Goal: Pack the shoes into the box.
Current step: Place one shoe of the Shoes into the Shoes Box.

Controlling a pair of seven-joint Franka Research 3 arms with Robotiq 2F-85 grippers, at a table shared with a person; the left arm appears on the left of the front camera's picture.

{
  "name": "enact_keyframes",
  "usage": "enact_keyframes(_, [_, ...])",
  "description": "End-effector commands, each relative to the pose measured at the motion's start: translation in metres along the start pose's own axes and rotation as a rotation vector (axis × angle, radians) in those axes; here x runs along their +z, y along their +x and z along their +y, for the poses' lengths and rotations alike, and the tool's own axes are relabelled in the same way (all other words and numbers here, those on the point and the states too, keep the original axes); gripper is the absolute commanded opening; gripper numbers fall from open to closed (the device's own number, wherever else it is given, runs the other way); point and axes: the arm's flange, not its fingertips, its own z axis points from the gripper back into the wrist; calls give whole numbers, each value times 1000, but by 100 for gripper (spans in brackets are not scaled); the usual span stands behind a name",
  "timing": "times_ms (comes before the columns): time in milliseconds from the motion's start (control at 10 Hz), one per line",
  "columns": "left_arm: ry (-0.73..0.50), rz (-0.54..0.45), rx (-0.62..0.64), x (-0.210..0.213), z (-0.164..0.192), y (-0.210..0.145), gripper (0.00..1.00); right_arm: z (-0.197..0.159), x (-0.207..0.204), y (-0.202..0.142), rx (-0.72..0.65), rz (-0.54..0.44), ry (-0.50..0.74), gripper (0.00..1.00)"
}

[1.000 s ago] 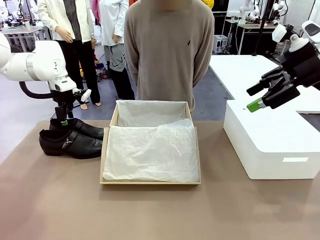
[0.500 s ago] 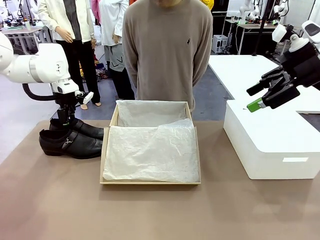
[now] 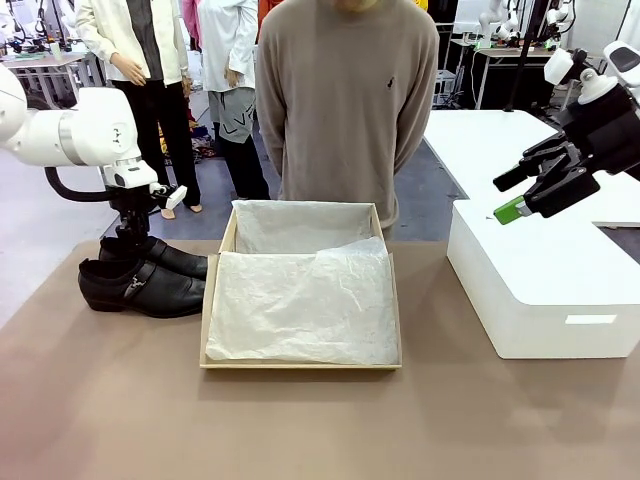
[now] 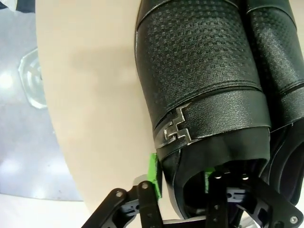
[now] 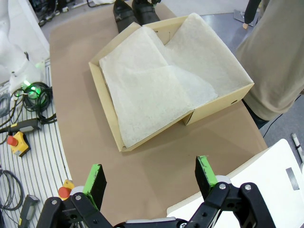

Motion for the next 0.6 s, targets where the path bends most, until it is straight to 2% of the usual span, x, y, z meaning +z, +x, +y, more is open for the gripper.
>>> enact_keyframes(0, [-3,-3,4,5,-1,-1,0,-4,-1,1,26,-27,11,100])
enact_keyframes(500, [28,37,0,8,-4,-2,0,-4,-1,1,26,-27,11,100])
